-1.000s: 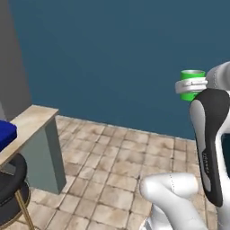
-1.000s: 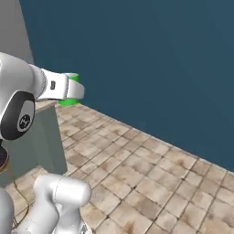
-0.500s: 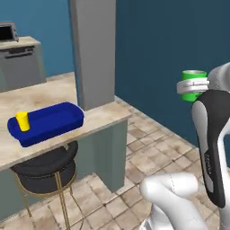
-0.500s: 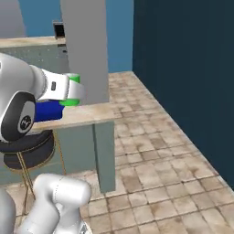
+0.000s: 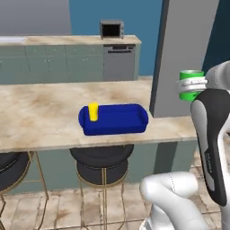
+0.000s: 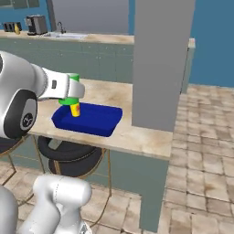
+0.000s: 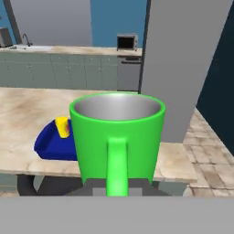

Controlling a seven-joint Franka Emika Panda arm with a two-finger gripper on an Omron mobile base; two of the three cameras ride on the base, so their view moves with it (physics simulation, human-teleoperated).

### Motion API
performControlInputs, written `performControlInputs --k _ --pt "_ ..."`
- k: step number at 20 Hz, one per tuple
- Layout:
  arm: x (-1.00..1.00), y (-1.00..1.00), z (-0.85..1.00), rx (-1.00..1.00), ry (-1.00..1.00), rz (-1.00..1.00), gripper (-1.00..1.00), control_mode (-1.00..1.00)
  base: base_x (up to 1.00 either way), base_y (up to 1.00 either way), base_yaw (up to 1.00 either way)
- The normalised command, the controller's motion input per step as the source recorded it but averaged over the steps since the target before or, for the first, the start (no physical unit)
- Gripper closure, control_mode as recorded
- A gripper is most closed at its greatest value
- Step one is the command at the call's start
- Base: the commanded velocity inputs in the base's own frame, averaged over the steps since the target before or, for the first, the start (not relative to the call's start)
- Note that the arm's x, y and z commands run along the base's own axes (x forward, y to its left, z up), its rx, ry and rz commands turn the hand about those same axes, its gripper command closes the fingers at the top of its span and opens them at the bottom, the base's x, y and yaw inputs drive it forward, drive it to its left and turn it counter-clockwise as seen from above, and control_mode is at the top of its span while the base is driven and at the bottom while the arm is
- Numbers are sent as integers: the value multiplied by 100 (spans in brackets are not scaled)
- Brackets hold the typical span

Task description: There is a tray on the dining counter. Grab the cup, mug, and pitcher and place them on the tray. The pitcher may be placed next to the tray if it cannot fit the tray.

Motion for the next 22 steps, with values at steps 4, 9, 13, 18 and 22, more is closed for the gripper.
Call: performControlInputs --k 4,9,13,18,22 --pt "0 0 0 0 0 0 100 100 27 0 52" --pt "0 0 0 0 0 0 100 100 35 0 5" --pt "0 0 0 0 0 0 100 100 36 0 0" --pt "0 0 0 0 0 0 100 100 36 24 -5" --pt "0 0 0 0 0 0 100 100 34 42 -10"
